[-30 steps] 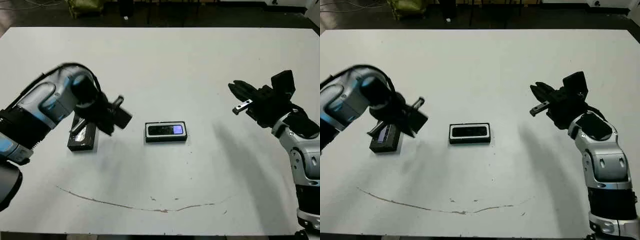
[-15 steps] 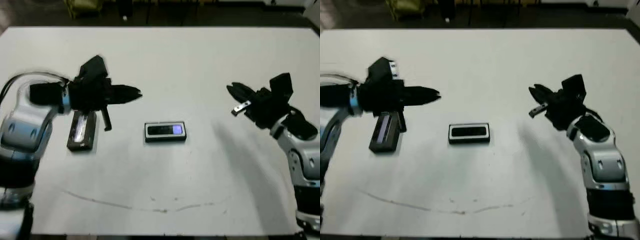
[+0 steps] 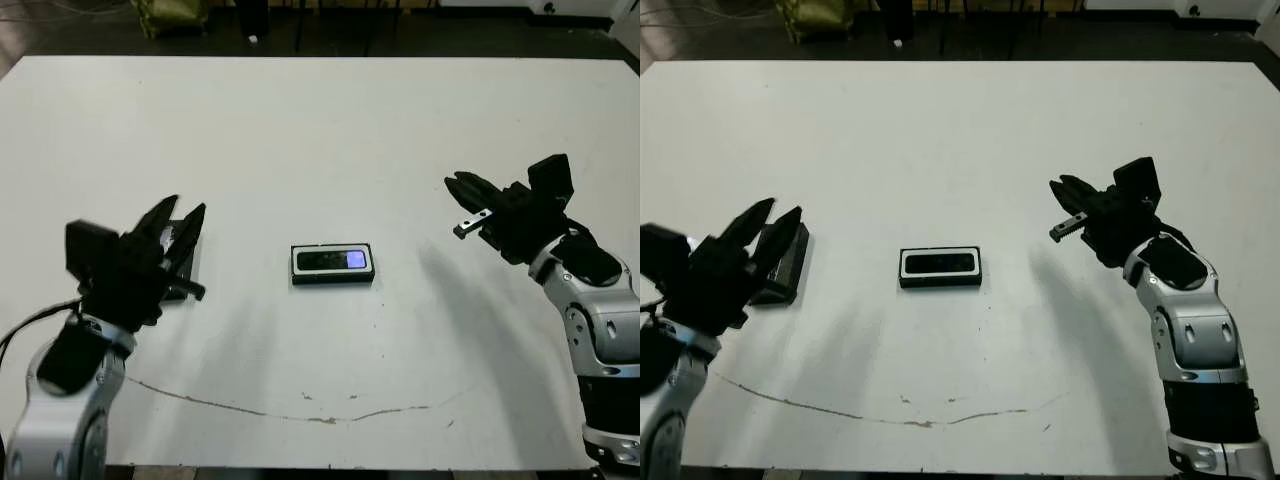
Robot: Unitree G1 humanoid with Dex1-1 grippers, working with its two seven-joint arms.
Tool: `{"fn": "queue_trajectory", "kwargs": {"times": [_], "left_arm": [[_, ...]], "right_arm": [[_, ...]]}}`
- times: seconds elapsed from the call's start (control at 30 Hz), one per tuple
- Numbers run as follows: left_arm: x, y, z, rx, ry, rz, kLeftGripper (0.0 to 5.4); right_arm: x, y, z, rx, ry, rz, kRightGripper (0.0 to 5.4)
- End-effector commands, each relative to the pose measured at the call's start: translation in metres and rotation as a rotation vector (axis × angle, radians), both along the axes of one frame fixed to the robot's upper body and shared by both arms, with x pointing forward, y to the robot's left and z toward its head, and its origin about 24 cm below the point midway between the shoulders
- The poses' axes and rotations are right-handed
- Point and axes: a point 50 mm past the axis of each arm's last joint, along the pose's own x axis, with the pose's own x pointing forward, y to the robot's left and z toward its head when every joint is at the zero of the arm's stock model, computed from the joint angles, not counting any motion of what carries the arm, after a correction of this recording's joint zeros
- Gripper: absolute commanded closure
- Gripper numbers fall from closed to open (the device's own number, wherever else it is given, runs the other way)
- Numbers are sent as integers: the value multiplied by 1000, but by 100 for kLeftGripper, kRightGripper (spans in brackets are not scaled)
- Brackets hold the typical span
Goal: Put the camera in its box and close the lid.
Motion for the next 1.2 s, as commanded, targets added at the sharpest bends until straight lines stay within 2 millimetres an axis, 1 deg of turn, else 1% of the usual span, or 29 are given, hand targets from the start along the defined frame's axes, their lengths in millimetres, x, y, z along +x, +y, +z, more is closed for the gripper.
{"fn": "queue_trajectory", "kwargs": {"times": [0.03,0.4,0.5,0.6,0.8,0.97,1.2], "left_arm": [[-8,0,-6,29,-5,65,266],[-12,6,-16,25,51,215,5],[-11,8,-19,-10,68,259,2],[-10,8,-21,-10,96,269,2],[-6,8,-27,-107,163,213,2],[-4,8,-31,-231,220,144,2],[-2,7,-32,-235,258,112,2]], "right_arm": [[-2,-1,-9,-3,50,-8,540],[-3,1,-11,-3,61,5,540],[-3,0,-12,-8,59,12,540],[-2,0,-13,-4,64,6,540],[-2,0,-14,-1,62,16,540],[-3,-1,-15,-16,63,5,540],[-2,-2,-19,-1,72,9,540]]}}
